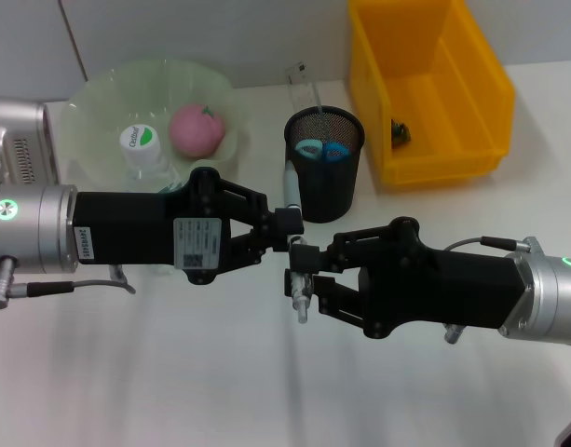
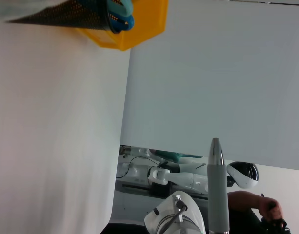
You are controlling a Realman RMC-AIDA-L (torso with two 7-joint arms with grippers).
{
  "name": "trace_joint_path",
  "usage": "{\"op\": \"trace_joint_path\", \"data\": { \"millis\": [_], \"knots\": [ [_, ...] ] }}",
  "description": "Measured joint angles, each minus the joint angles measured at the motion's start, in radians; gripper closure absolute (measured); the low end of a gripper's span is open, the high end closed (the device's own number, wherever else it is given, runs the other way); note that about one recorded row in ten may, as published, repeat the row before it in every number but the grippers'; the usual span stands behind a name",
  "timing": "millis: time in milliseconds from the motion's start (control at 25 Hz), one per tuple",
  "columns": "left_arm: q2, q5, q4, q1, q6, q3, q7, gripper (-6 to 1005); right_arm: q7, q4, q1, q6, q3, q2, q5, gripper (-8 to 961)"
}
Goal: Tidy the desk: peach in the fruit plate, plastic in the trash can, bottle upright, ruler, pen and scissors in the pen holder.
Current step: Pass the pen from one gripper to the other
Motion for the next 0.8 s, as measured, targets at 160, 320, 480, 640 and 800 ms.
{"op": "trace_joint_path", "data": {
  "millis": [160, 320, 480, 640, 800],
  "knots": [
    [0.001, 0.001, 0.001, 0.000, 0.000, 0.001, 0.001, 845, 0.000, 0.000, 0.000, -0.001, 0.000, 0.000, 0.000, 769],
    [0.003, 0.001, 0.004, 0.001, -0.002, 0.004, 0.001, 845, 0.000, -0.001, 0.000, -0.002, -0.002, 0.000, 0.000, 769],
    [0.004, 0.001, 0.004, 0.002, -0.005, 0.001, 0.002, 713, 0.000, -0.002, 0.000, -0.003, -0.002, 0.000, 0.000, 769],
    [0.006, 0.001, 0.006, 0.002, -0.007, 0.001, 0.002, 648, 0.000, -0.002, 0.003, -0.003, -0.002, 0.000, 0.000, 770],
    [0.009, 0.000, 0.003, 0.002, -0.008, 0.000, 0.002, 606, 0.000, 0.001, 0.006, -0.003, -0.002, 0.000, 0.000, 770]
  ]
}}
